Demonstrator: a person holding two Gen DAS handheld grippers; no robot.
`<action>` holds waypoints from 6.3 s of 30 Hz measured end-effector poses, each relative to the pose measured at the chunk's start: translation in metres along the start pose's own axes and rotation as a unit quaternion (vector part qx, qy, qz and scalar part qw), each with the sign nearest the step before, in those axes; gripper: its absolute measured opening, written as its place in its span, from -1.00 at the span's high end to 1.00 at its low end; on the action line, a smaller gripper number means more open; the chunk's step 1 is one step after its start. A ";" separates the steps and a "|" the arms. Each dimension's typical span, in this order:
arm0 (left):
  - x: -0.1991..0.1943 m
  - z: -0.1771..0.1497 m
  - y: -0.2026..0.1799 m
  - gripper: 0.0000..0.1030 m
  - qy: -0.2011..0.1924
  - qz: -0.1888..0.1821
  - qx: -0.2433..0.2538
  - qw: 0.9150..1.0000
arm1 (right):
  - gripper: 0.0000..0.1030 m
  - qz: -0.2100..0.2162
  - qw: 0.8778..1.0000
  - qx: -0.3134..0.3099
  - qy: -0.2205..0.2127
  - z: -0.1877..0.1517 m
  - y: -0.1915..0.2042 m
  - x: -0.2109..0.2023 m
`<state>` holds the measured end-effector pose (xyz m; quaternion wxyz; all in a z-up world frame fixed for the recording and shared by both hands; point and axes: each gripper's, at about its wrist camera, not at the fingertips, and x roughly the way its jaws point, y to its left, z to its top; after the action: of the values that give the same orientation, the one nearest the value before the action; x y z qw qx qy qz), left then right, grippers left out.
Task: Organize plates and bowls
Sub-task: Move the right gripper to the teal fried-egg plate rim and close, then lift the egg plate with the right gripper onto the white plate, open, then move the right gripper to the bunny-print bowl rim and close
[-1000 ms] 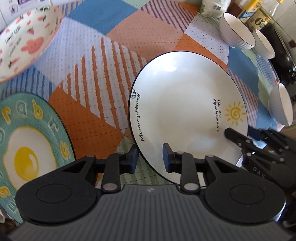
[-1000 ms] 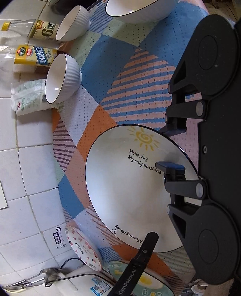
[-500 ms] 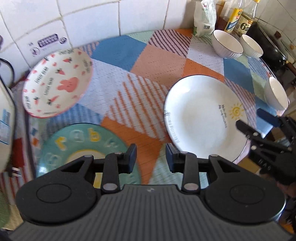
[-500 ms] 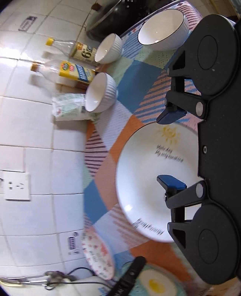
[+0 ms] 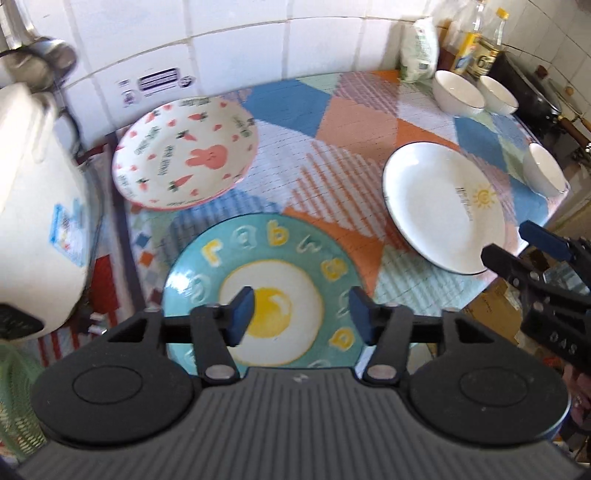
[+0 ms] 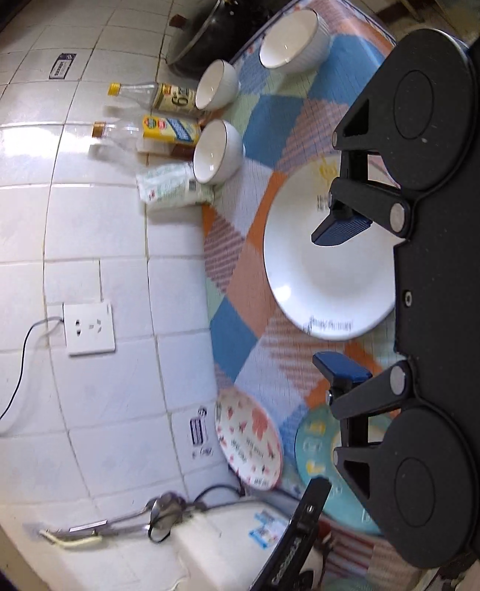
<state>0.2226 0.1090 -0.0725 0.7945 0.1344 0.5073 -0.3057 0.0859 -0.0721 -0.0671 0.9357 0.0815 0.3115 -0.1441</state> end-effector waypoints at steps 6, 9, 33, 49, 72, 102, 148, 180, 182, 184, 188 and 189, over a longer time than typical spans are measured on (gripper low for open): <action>-0.006 -0.022 0.027 -0.26 0.002 0.003 -0.014 1.000 | -0.35 0.024 1.000 0.002 0.003 -0.012 0.037 -0.002; -0.004 -0.032 0.040 -0.27 0.002 0.007 -0.017 1.000 | -0.38 0.036 0.999 -0.002 -0.003 -0.021 0.052 0.000; 0.061 -0.062 0.091 0.14 0.058 0.052 -0.022 0.997 | -0.38 0.090 0.991 0.068 0.073 -0.059 0.065 0.078; 0.079 -0.053 0.101 0.49 0.073 -0.004 -0.060 0.996 | 0.62 0.134 0.969 0.136 0.160 -0.060 0.052 0.107; 0.043 -0.026 0.062 0.46 0.046 -0.005 -0.046 0.998 | 0.57 0.177 0.974 0.060 0.124 -0.034 0.029 0.079; 0.105 0.045 -0.114 0.44 0.078 -0.018 -0.018 0.997 | 0.55 0.154 0.976 0.076 0.137 -0.023 -0.156 0.084; 0.133 0.053 -0.140 0.44 0.122 -0.005 -0.065 0.990 | 0.12 0.038 0.959 -0.116 0.255 0.014 -0.125 0.110; 0.045 0.065 -0.049 0.41 0.058 0.001 -0.030 0.998 | -0.01 0.093 0.994 -0.036 0.042 0.033 -0.059 0.043; 0.043 0.064 -0.035 0.41 0.055 0.009 -0.037 0.998 | -0.03 0.104 0.993 -0.037 0.033 0.037 -0.049 0.045; 0.042 0.064 -0.022 0.41 0.050 0.014 -0.043 0.998 | -0.04 0.116 0.992 -0.042 0.027 0.040 -0.036 0.048; 0.042 0.061 0.011 0.41 0.041 0.026 -0.066 0.997 | -0.10 0.140 0.988 -0.062 0.016 0.047 -0.010 0.055; 0.042 0.061 0.019 0.39 0.038 0.031 -0.072 0.996 | -0.10 0.145 0.987 -0.069 0.011 0.049 -0.003 0.058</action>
<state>0.2913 0.0775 -0.0847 0.7915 0.1043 0.5531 -0.2383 0.1563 -0.0996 -0.0637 0.9467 0.0630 0.3154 0.0158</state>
